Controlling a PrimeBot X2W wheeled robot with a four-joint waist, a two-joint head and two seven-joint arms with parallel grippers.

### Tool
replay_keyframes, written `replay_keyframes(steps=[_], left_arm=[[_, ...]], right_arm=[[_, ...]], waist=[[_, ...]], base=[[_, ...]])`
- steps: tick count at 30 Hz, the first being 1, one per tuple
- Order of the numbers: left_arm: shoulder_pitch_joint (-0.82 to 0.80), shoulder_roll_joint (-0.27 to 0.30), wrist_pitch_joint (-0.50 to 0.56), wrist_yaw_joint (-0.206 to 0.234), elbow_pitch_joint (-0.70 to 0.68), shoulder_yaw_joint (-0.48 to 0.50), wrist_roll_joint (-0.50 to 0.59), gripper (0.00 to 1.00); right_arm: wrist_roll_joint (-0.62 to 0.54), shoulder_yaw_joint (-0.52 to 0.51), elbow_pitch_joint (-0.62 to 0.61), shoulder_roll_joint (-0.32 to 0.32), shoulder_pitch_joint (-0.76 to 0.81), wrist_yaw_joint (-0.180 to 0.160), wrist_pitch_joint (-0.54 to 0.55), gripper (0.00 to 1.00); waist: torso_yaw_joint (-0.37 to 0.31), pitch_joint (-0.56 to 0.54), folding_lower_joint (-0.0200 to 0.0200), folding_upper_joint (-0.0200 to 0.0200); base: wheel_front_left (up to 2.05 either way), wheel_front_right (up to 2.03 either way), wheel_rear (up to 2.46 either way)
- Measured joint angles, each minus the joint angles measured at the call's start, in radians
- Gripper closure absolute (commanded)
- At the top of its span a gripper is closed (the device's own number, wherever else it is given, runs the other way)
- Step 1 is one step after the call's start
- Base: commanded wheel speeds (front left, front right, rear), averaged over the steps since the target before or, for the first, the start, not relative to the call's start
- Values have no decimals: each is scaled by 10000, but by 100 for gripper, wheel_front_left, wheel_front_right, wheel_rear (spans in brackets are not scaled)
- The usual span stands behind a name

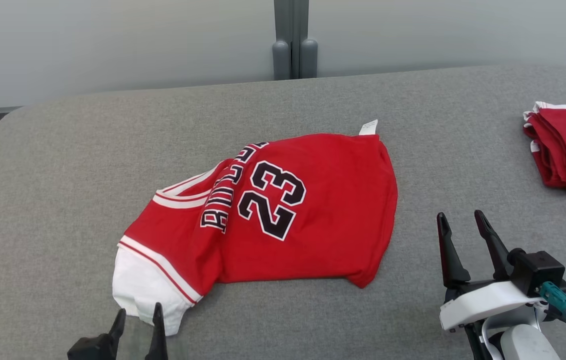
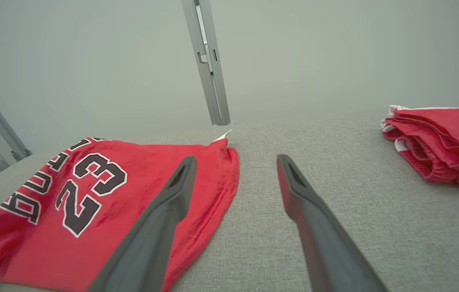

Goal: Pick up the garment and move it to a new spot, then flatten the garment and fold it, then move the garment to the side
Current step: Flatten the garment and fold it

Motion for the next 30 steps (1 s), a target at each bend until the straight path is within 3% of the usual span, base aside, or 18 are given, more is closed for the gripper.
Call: replay_keyframes(steps=[8,15,30], left_arm=[[56,286,-186,397,-913,477,-127,0],[-327,-35,-213,435,-1511,104,-38,0],[-845,-500,-387,410,-1308,-403,59,0]], right_arm=[[-4,-157,464,4,28,0,0,0],[-349,6,1718,4,-334,0,35,0],[-228,1191,4316,8,-1943,0,1779,0]], waist=[[335,11,0,0],[546,94,0,0],[1133,461,0,0]], base=[[0,0,0],[0,0,0],[0,0,0]])
